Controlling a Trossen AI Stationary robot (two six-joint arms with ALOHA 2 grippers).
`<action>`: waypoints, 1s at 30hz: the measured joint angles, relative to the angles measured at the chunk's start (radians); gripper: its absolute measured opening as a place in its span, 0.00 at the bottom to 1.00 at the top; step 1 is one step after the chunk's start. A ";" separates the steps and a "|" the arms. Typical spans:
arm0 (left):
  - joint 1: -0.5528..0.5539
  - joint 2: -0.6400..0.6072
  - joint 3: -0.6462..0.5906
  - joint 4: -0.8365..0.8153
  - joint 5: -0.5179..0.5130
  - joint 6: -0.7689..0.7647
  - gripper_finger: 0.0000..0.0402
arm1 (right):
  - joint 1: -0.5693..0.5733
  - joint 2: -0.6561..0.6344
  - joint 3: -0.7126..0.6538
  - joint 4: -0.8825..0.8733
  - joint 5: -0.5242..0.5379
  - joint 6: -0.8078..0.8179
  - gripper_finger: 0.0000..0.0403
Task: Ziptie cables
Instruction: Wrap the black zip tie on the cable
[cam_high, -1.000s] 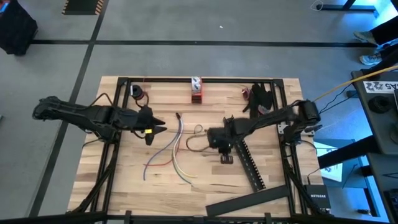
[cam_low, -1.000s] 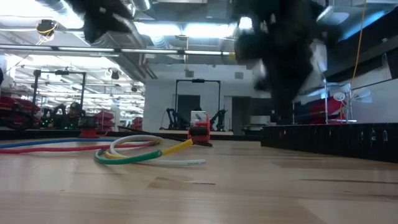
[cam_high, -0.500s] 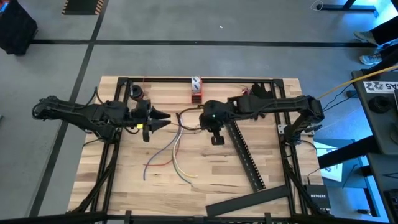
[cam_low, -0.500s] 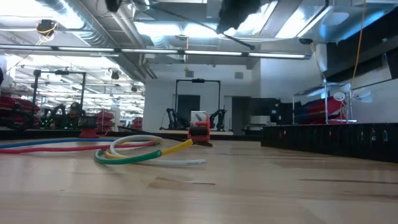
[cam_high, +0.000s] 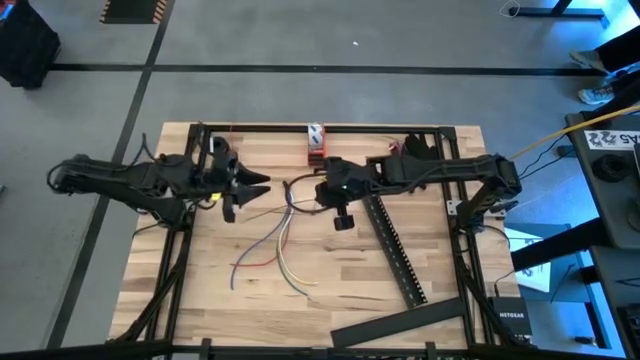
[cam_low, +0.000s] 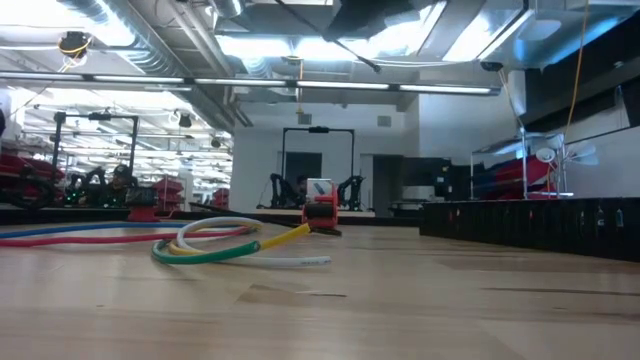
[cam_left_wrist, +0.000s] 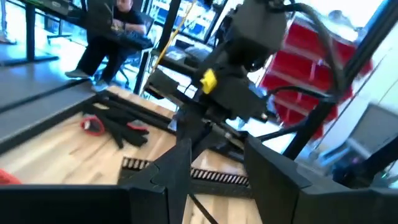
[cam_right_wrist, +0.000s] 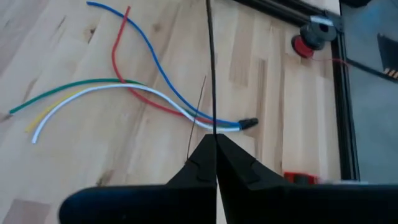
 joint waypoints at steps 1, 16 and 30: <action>-0.003 0.014 0.029 -0.056 0.000 0.034 0.36 | -0.001 0.000 0.000 -0.009 -0.006 0.026 0.00; 0.015 0.524 0.428 -0.690 0.002 0.221 0.36 | -0.018 0.042 -0.003 -0.111 -0.079 0.255 0.00; 0.022 0.608 0.470 -0.574 0.003 0.429 0.36 | -0.014 0.055 -0.121 -0.068 -0.084 0.348 0.00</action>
